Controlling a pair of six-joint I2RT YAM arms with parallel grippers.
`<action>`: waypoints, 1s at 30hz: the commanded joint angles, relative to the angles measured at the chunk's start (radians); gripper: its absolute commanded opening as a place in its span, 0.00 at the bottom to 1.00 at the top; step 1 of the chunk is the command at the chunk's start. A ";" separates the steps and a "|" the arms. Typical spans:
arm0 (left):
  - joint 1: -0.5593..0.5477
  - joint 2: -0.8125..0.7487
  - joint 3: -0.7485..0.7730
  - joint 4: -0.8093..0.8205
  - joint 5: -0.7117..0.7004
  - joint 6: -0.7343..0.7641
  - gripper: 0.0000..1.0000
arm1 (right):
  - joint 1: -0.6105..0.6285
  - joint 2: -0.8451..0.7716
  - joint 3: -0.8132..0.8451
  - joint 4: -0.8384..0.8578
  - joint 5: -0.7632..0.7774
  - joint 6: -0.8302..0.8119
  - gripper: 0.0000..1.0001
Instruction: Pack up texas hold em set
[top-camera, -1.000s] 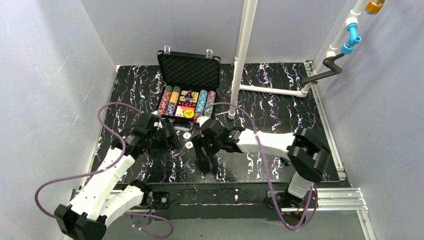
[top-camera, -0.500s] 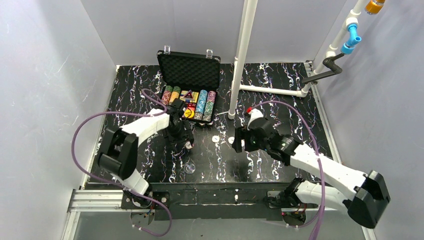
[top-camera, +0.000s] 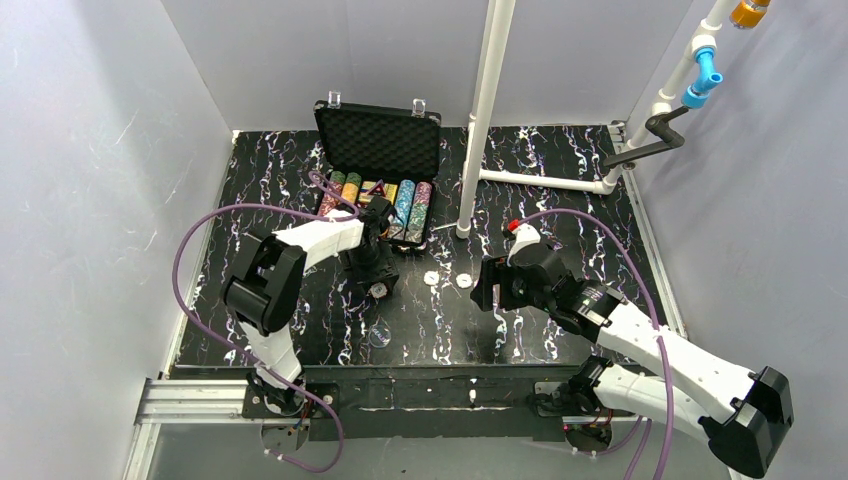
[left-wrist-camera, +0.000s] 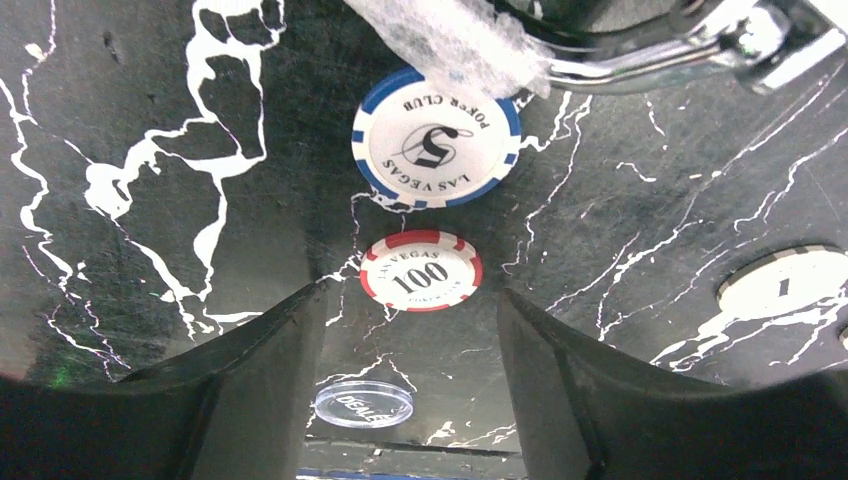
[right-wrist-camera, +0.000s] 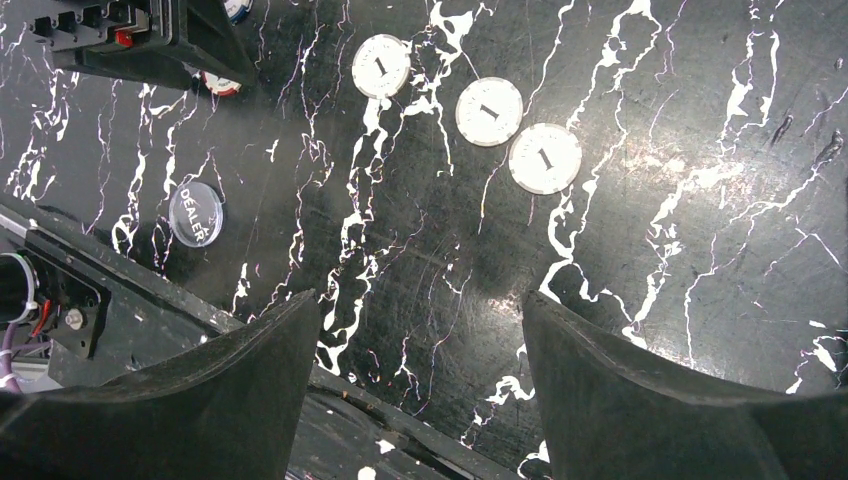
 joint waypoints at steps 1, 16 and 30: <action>-0.008 0.005 0.021 -0.013 -0.047 -0.005 0.59 | -0.005 -0.001 -0.001 0.006 -0.004 0.007 0.81; -0.007 0.071 0.037 0.009 -0.076 0.060 0.59 | -0.004 0.038 0.013 0.016 -0.020 0.017 0.81; -0.006 0.090 0.041 0.028 -0.082 0.109 0.59 | -0.004 0.070 0.035 0.007 -0.036 0.030 0.80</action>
